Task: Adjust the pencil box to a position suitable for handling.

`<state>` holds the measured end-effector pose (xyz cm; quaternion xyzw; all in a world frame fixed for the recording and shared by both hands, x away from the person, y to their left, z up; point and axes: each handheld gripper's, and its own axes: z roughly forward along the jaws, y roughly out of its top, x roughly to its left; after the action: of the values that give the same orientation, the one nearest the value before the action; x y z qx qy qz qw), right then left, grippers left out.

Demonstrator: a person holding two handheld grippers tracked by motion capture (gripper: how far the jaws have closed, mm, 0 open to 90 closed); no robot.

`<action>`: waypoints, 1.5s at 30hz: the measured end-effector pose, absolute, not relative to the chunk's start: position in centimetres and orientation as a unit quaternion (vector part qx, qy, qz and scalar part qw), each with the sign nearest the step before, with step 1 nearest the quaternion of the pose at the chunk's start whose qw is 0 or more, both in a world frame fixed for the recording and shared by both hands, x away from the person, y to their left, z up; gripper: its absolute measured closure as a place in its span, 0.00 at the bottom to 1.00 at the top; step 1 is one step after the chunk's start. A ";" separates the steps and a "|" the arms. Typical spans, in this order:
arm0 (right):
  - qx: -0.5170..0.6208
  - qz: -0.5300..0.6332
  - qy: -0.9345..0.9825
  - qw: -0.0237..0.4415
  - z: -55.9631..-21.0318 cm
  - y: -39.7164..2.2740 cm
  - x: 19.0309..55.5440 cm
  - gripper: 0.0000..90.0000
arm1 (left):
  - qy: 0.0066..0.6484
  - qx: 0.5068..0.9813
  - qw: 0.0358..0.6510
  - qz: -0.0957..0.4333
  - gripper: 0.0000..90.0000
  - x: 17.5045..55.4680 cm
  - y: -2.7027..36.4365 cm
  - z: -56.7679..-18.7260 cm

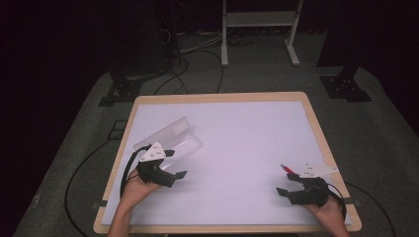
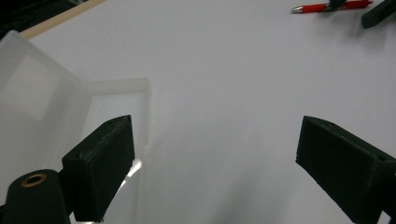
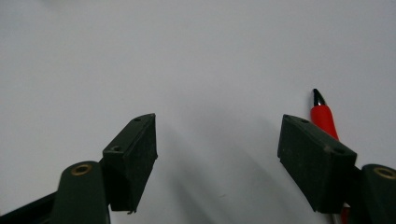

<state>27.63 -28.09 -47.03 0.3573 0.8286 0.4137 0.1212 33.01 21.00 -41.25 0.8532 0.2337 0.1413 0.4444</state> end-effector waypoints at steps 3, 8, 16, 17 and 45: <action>0.357 0.411 0.830 0.123 -47.1 -28.0 27.6 0.30 | 0.239 0.856 0.434 0.146 0.13 33.6 21.8 -40.8; 0.356 0.405 0.834 0.122 -47.1 -27.7 27.6 0.30 | 0.245 0.860 0.425 0.142 0.16 34.6 22.2 -40.7; 0.351 0.404 0.835 0.124 -47.0 -27.7 27.5 0.30 | 0.254 0.873 0.390 0.149 0.24 36.1 22.6 -41.8; 0.352 0.405 0.835 0.125 -47.0 -27.8 27.5 0.30 | 0.254 0.874 0.386 0.152 0.25 36.2 22.6 -41.9; 0.354 0.415 0.828 0.129 -46.7 -28.2 27.3 0.30 | 0.244 0.909 0.306 0.145 0.71 37.7 22.0 -44.7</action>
<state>27.32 -28.23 -46.69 0.3543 0.8281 0.4147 0.1290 37.69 22.05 -44.71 0.9085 0.2443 0.1449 0.3064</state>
